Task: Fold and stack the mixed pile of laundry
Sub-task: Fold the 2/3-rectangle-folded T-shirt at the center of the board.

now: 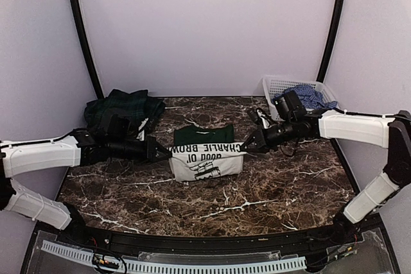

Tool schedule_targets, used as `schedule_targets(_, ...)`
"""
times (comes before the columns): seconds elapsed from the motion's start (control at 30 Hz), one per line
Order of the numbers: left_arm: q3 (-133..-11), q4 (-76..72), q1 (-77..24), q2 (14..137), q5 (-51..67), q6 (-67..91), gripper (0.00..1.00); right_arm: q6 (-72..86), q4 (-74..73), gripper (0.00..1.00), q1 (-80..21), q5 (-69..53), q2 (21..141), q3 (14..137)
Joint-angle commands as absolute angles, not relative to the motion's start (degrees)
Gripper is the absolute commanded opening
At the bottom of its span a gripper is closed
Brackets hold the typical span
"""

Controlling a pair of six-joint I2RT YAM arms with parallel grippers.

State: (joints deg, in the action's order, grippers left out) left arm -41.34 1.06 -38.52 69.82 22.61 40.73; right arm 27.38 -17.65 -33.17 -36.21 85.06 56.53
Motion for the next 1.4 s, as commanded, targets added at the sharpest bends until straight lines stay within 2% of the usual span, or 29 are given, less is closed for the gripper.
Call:
schedule_targets(0.0,-45.3,2.0,-32.6,74.0,19.8,37.6,0.0,23.5,-20.5,0.0,-29.5,-34.7,89.6,62.6)
schedule_targets(0.4,-64.0,-3.2,-25.9,96.7,22.5,34.4,0.0,18.6,-23.0,0.0,-24.0,-36.8,110.2,82.9)
schedule_targets(0.57,-67.5,-5.7,-24.0,106.5,23.1,35.1,0.0,19.0,-21.2,0.0,-23.1,-38.7,119.7,88.7)
schedule_targets(0.77,-67.2,-7.2,-23.0,110.7,22.7,35.8,0.0,20.2,-18.5,0.0,-23.1,-40.4,123.8,90.3)
schedule_targets(0.83,-66.0,-8.6,-22.5,110.7,22.3,36.6,0.0,21.0,-17.7,0.07,-23.1,-40.8,123.4,90.1)
schedule_targets(0.9,-65.1,-10.1,-22.1,110.2,22.5,37.1,0.01,21.7,-17.0,0.26,-23.1,-40.7,121.9,89.6)
schedule_targets(0.97,-64.9,-10.6,-21.5,109.3,21.9,37.3,0.05,21.9,-17.1,0.4,-23.1,-40.2,119.6,89.1)
schedule_targets(1.0,-65.3,-10.5,-21.3,109.0,22.0,37.3,0.14,21.7,-17.9,0.5,-23.1,-39.4,118.5,89.3)
schedule_targets(1.03,-65.7,-9.3,-20.7,108.8,21.9,37.4,0.19,21.5,-18.6,0.55,-22.8,-38.8,117.3,89.4)
schedule_targets(1.1,-66.5,-7.0,-19.9,107.7,20.6,38.0,0.42,20.9,-20.0,0.63,-22.3,-37.6,114.8,89.0)
schedule_targets(1.13,-66.1,-6.8,-19.6,106.2,19.4,38.2,0.48,20.7,-20.7,0.67,-22.0,-36.7,113.7,88.5)
schedule_targets(1.17,-65.6,-6.7,-19.2,105.2,18.7,38.5,0.63,20.6,-20.8,0.7,-21.6,-36.2,112.5,87.4)
schedule_targets(1.23,-62.2,-7.4,-18.9,101.7,18.1,38.1,0.72,20.8,-19.7,0.71,-21.3,-36.6,109.7,84.1)
schedule_targets(1.37,-55.8,-8.8,-19.6,95.4,24.1,36.5,0.71,23.0,-15.0,0.68,-21.5,-42.7,103.5,74.1)
